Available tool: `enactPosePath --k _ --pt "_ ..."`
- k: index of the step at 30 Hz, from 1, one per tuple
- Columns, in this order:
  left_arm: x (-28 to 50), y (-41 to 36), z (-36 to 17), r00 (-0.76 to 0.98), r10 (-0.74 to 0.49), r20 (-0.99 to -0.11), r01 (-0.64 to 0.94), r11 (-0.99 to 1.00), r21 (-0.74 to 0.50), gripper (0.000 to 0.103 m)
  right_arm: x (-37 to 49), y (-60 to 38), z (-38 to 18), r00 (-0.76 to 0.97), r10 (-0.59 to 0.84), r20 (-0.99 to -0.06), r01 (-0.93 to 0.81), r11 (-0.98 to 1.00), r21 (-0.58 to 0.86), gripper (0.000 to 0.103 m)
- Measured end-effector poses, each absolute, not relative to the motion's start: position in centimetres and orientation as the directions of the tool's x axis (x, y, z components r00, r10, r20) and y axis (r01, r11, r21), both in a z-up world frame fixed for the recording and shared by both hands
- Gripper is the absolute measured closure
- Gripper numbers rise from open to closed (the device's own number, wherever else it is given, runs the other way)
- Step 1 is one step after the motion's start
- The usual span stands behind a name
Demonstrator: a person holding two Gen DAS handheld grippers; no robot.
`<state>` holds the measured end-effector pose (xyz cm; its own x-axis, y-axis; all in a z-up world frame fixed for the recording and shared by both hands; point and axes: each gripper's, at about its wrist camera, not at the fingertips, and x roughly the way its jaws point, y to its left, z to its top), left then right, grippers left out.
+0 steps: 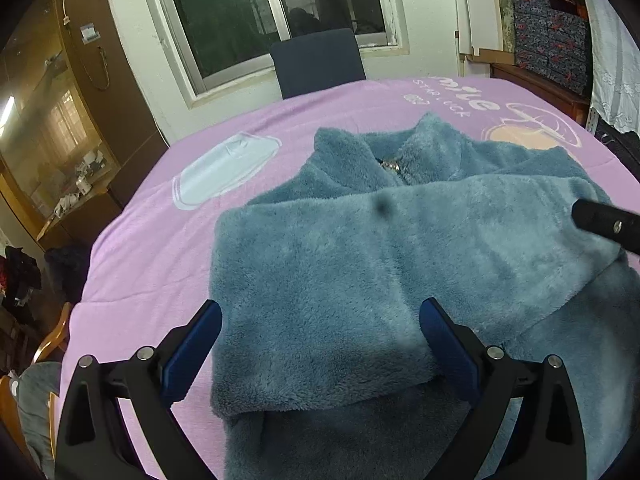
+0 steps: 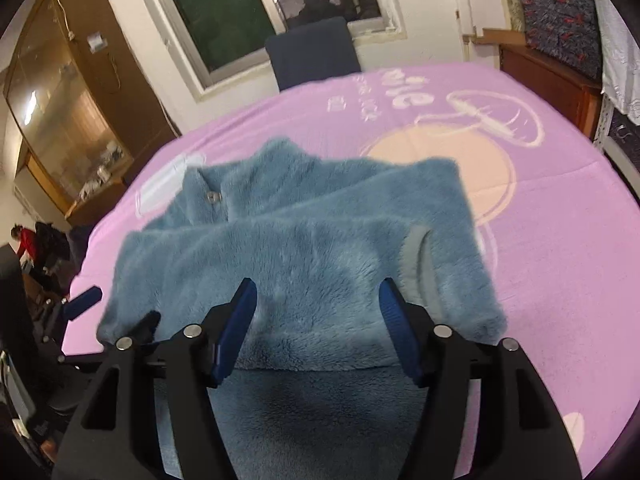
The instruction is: Fold large clothes
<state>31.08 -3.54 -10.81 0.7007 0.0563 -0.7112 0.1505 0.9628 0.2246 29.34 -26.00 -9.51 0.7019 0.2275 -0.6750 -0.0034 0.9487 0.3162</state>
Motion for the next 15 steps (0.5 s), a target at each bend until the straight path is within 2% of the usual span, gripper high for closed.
enactPosePath --k 6,10,15 --pt "30.9 -3.3 -10.3 0.712 0.053 -0.701 0.14 0.966 0.216 0.003 29.4 -27.3 -9.5 0.706 0.216 -0.675 0.035 0.941 0.338 0.04" --pt "31.4 -3.4 -11.2 0.685 0.065 -0.725 0.151 0.962 0.229 0.003 30.3 -28.0 -11.0 0.662 0.216 -0.718 0.072 0.935 0.347 0.04" --pt "31.7 -3.1 -11.6 0.671 0.059 -0.739 0.152 0.965 0.215 0.003 30.5 -28.0 -11.3 0.661 0.213 -0.719 0.07 0.937 0.342 0.04"
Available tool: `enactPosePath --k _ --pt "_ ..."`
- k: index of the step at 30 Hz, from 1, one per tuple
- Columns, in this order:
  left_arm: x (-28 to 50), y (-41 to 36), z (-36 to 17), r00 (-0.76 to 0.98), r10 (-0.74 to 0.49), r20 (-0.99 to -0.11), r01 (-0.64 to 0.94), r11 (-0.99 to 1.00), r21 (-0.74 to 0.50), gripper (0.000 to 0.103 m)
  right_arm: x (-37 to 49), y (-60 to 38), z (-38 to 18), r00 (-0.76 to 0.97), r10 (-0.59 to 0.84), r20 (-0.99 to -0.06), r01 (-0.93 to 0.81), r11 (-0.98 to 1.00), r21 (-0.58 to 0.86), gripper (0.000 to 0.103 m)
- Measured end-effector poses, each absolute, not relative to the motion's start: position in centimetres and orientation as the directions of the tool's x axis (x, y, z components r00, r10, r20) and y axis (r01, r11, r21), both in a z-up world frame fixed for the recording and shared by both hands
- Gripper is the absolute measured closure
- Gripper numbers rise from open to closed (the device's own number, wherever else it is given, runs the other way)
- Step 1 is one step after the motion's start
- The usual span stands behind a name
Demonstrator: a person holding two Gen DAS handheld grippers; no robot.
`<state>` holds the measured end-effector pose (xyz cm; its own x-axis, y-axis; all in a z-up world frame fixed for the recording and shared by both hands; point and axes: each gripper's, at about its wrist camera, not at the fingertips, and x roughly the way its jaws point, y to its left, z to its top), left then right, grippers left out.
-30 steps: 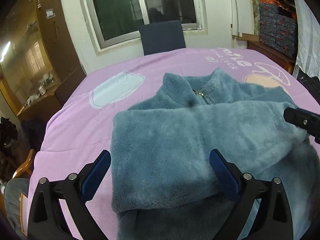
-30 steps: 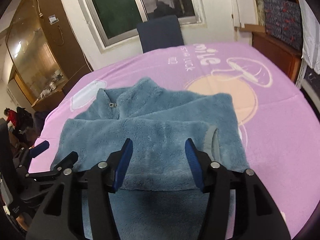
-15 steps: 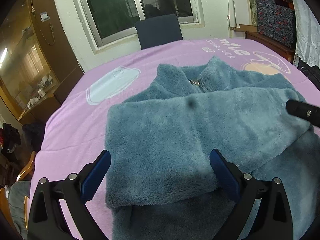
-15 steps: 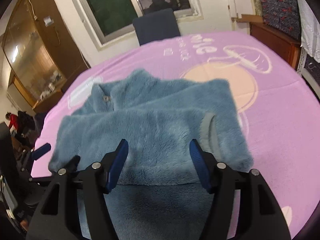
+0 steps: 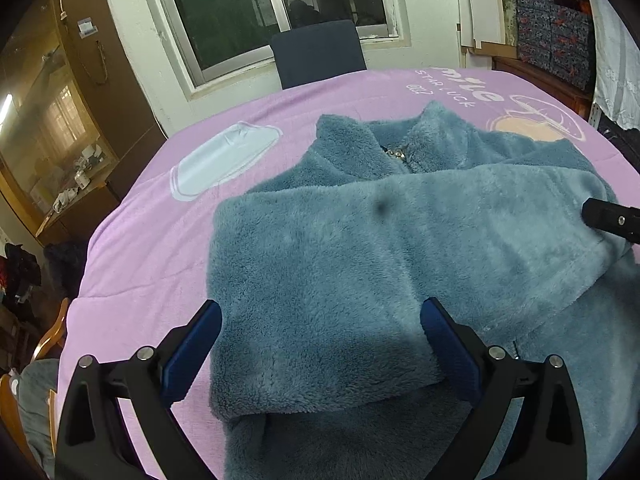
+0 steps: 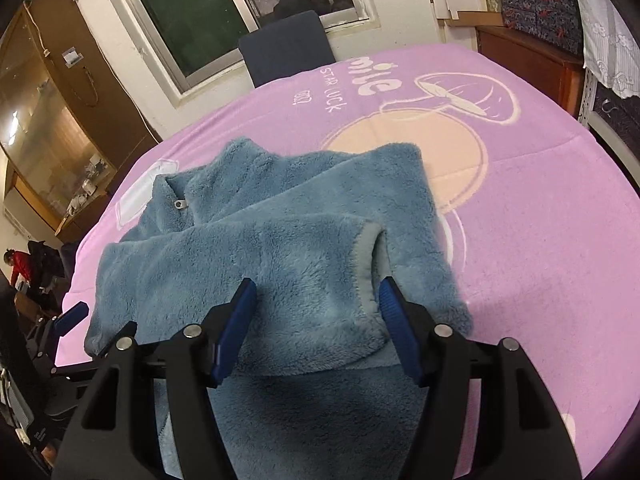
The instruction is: Fold large clothes
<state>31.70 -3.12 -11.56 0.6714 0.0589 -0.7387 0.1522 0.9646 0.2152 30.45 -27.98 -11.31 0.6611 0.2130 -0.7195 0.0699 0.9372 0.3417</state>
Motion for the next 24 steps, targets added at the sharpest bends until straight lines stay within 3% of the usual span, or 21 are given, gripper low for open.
enactPosePath --k 6,10,13,16,20,24 --pt "31.3 -2.7 -10.6 0.707 0.071 -0.703 0.134 0.963 0.232 0.003 29.9 -28.7 -10.6 0.694 0.227 -0.683 0.076 0.921 0.383 0.04" --pt "32.4 0.1 -9.4 0.757 0.169 -0.631 0.016 0.961 0.277 0.003 29.8 -29.4 -10.4 0.712 0.203 -0.672 0.103 0.917 0.385 0.04" --pt "35.0 3.3 -9.2 0.71 0.173 -0.682 -0.057 0.98 0.189 0.003 30.2 -30.1 -9.8 0.741 0.199 -0.641 0.12 0.9 0.418 0.04" --pt "36.9 5.4 -9.3 0.659 0.083 -0.747 -0.07 0.996 0.049 0.004 31.2 -29.7 -9.0 0.753 0.232 -0.616 0.1 0.885 0.455 0.041" --pt "37.5 4.1 -9.4 0.671 0.089 -0.736 -0.044 0.996 0.08 0.004 32.3 -27.8 -8.5 0.745 0.23 -0.626 0.061 0.911 0.408 0.041" --pt "38.7 3.5 -12.4 0.606 0.129 -0.785 -0.032 0.99 0.138 0.003 34.1 -27.3 -11.6 0.663 0.191 -0.724 0.094 0.938 0.334 0.045"
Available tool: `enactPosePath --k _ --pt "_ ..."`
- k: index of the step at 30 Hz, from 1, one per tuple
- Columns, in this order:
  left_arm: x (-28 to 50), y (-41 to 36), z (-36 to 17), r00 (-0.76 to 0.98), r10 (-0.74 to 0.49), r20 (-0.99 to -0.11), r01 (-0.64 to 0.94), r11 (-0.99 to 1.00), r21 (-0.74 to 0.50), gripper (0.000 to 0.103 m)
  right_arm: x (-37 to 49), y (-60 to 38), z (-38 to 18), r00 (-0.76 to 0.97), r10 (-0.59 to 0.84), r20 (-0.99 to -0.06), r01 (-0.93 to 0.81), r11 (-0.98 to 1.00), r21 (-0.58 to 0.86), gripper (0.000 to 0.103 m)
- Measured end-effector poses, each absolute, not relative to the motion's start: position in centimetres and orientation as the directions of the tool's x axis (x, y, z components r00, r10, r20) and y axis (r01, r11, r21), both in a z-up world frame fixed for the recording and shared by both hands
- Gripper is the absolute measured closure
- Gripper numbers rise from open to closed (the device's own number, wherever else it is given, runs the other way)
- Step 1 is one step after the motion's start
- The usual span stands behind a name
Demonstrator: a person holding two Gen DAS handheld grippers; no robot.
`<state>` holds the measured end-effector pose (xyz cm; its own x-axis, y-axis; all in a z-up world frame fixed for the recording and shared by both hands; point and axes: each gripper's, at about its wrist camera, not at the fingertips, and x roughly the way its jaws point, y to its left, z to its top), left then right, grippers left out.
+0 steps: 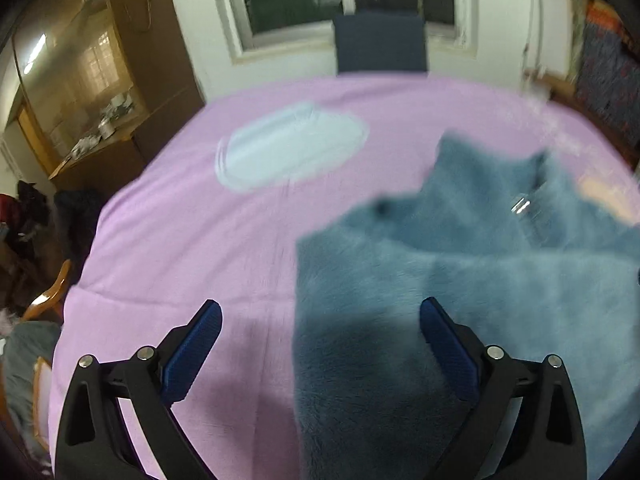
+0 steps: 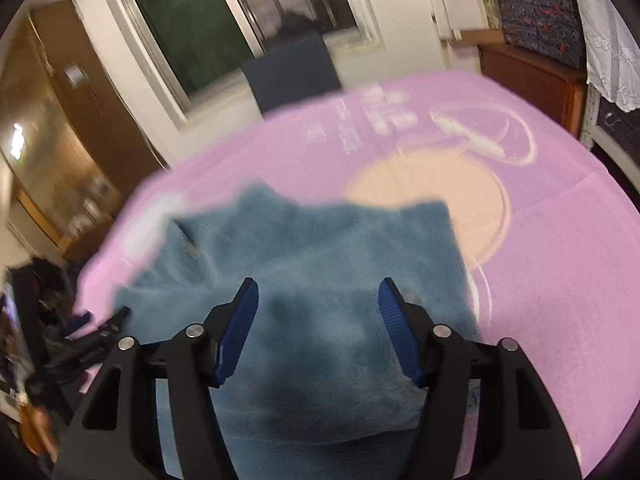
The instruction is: Fold large clothes
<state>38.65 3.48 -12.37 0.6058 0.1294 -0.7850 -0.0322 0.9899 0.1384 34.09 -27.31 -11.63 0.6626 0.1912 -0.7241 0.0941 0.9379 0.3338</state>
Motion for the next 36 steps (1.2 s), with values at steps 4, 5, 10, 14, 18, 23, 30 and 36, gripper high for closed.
enactPosePath --k 4,5,10,14,18,23,30,36 --pt "38.6 4.5 -12.0 0.6 0.099 -0.794 -0.044 0.995 0.091 0.003 33.9 -27.4 -11.3 0.669 0.197 -0.717 0.075 0.942 0.328 0.046" --pt "38.3 4.5 -11.7 0.604 0.096 -0.791 -0.046 0.995 0.086 0.004 33.6 -27.6 -11.2 0.677 0.206 -0.707 0.071 0.937 0.342 0.046" --pt "35.7 4.5 -9.4 0.666 0.047 -0.744 -0.007 0.998 0.057 0.004 31.5 -28.5 -9.8 0.715 0.204 -0.668 0.057 0.937 0.346 0.046" --pt "35.1 3.8 -10.1 0.632 -0.014 -0.775 0.044 0.999 0.018 0.004 30.7 -29.3 -10.0 0.694 0.198 -0.692 0.081 0.934 0.349 0.045" --pt "35.5 2.6 -11.9 0.603 -0.001 -0.797 0.075 0.996 0.056 0.003 31.2 -29.7 -11.8 0.65 0.187 -0.737 0.101 0.94 0.327 0.045" --pt "36.1 3.4 -12.1 0.58 -0.05 -0.813 0.077 0.997 -0.006 0.003 31.3 -29.6 -11.9 0.652 0.179 -0.737 0.097 0.944 0.315 0.045" --pt "35.3 4.5 -11.4 0.574 -0.083 -0.815 0.059 0.996 -0.06 0.004 30.7 -30.0 -11.2 0.669 0.221 -0.709 0.077 0.929 0.363 0.044" --pt "28.9 5.6 -10.7 0.584 -0.114 -0.804 0.077 0.993 -0.085 0.004 25.1 -30.6 -10.3 0.691 0.297 -0.659 0.042 0.893 0.447 0.041"
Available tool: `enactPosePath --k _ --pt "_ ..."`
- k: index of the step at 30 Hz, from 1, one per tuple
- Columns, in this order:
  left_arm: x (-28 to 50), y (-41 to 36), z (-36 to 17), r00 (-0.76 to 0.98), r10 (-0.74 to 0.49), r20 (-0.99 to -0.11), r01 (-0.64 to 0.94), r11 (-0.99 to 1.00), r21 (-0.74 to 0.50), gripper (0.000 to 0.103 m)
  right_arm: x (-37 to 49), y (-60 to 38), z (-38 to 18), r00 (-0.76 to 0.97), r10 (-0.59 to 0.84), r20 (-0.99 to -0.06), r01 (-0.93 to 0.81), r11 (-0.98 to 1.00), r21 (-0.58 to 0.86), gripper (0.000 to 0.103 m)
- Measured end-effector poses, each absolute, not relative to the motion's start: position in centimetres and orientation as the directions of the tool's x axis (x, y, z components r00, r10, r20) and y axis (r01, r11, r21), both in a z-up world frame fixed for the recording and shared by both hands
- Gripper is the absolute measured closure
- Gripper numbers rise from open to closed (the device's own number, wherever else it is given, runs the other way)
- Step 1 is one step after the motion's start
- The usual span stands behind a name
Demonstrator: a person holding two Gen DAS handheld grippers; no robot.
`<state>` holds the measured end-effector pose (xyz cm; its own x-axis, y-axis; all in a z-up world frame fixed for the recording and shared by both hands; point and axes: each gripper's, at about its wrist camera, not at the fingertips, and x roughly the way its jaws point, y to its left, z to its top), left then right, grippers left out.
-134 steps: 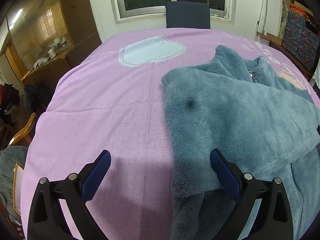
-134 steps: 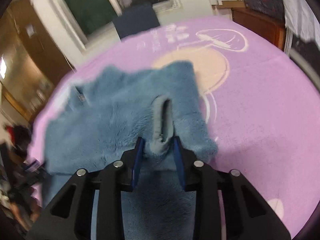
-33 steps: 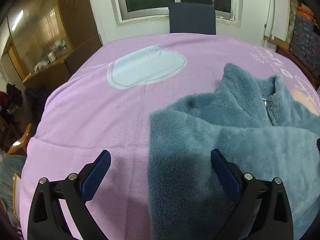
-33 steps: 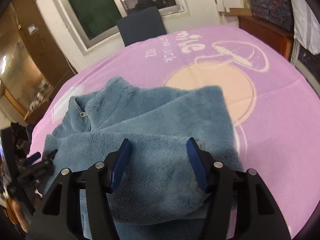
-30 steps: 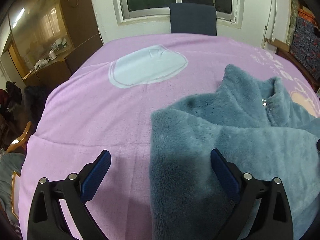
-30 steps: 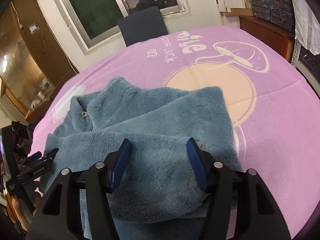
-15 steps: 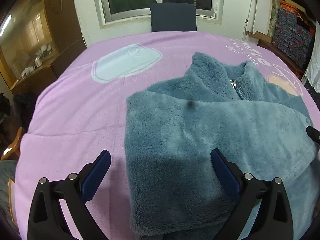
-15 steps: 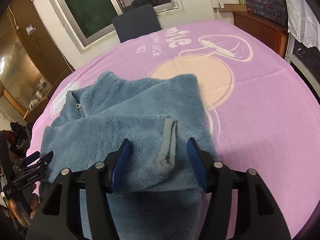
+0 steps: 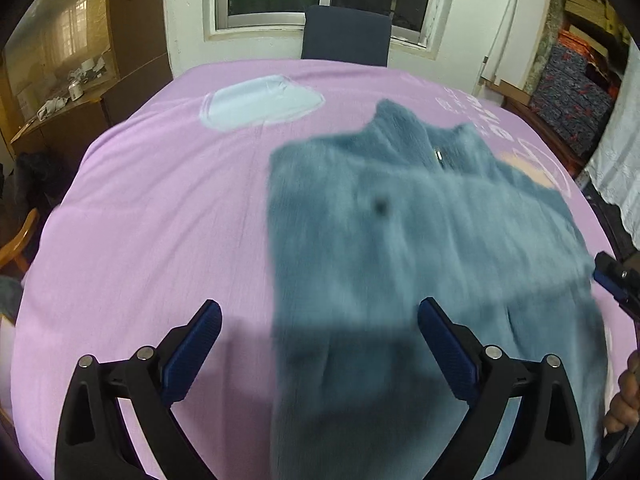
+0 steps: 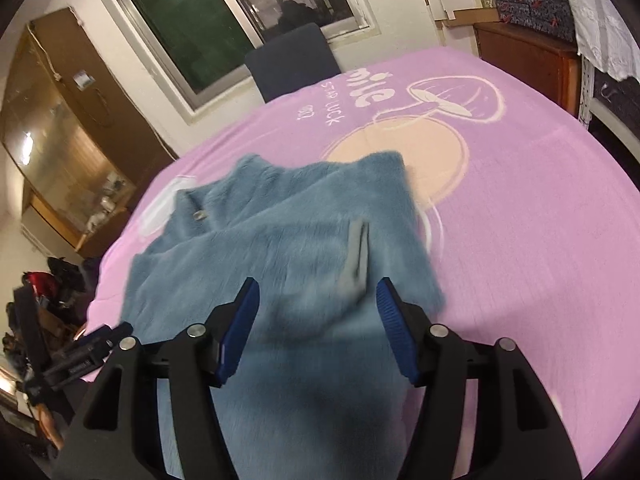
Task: Fold large clothes
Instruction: 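Grasp the folded jacket edge with the right gripper and lift it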
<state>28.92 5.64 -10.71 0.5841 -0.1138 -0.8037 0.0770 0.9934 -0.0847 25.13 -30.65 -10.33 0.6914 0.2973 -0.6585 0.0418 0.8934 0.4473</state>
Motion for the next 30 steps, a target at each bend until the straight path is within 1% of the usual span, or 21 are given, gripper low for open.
enactPosePath --k 4,7,10,14,15,16,18,20,22,24,28,30 --pt "25.3 6.8 -11.6 0.548 -0.128 -0.826 0.078 0.992 -0.102 0.004 21.0 -31.2 -10.6 0.68 0.335 -0.652 0.028 0.877 0.48 0.04" --pt "23.5 7.8 -11.8 0.533 -0.162 -0.831 0.073 0.987 -0.145 0.004 18.2 -32.3 -10.8 0.682 0.364 -0.635 0.023 0.856 0.516 0.039" --pt "22.7 8.5 -11.5 0.528 -0.201 -0.825 0.075 0.979 -0.191 0.004 17.0 -33.6 -11.0 0.683 0.381 -0.623 0.036 0.835 0.549 0.039" --pt "23.7 9.2 -10.5 0.524 -0.262 -0.81 0.082 0.963 -0.258 0.005 16.9 -35.3 -11.5 0.666 0.453 -0.593 0.036 0.774 0.633 0.039" --pt "24.1 9.5 -10.4 0.518 -0.275 -0.81 0.079 0.958 -0.275 0.006 17.2 -35.5 -11.6 0.66 0.463 -0.592 0.036 0.767 0.641 0.039" --pt "24.8 9.6 -10.4 0.509 -0.291 -0.81 0.08 0.953 -0.292 0.009 17.6 -35.6 -11.7 0.655 0.467 -0.594 0.035 0.767 0.641 0.039" --pt "25.8 9.6 -10.4 0.495 -0.307 -0.813 0.081 0.948 -0.309 0.011 18.3 -35.4 -12.0 0.643 0.472 -0.603 0.036 0.768 0.64 0.039" --pt "26.8 9.4 -10.8 0.48 -0.318 -0.818 0.082 0.944 -0.319 0.018 19.5 -35.3 -12.5 0.626 0.487 -0.61 0.037 0.762 0.646 0.039" --pt "27.9 9.3 -11.4 0.46 -0.328 -0.825 0.08 0.941 -0.329 0.022 20.5 -35.1 -13.0 0.607 0.506 -0.613 0.033 0.755 0.655 0.039" --pt "28.6 9.2 -11.7 0.463 -0.334 -0.821 0.085 0.939 -0.334 0.023 21.7 -34.7 -13.5 0.589 0.518 -0.62 0.031 0.752 0.658 0.04" --pt "29.7 7.9 -11.9 0.451 -0.38 -0.808 0.138 0.924 -0.357 0.031 23.7 -34.7 -13.8 0.577 0.554 -0.6 0.018 0.726 0.688 0.04" --pt "29.8 7.0 -12.0 0.453 -0.382 -0.805 0.164 0.924 -0.346 0.032 24.6 -34.6 -14.2 0.567 0.589 -0.576 0.008 0.695 0.719 0.04"
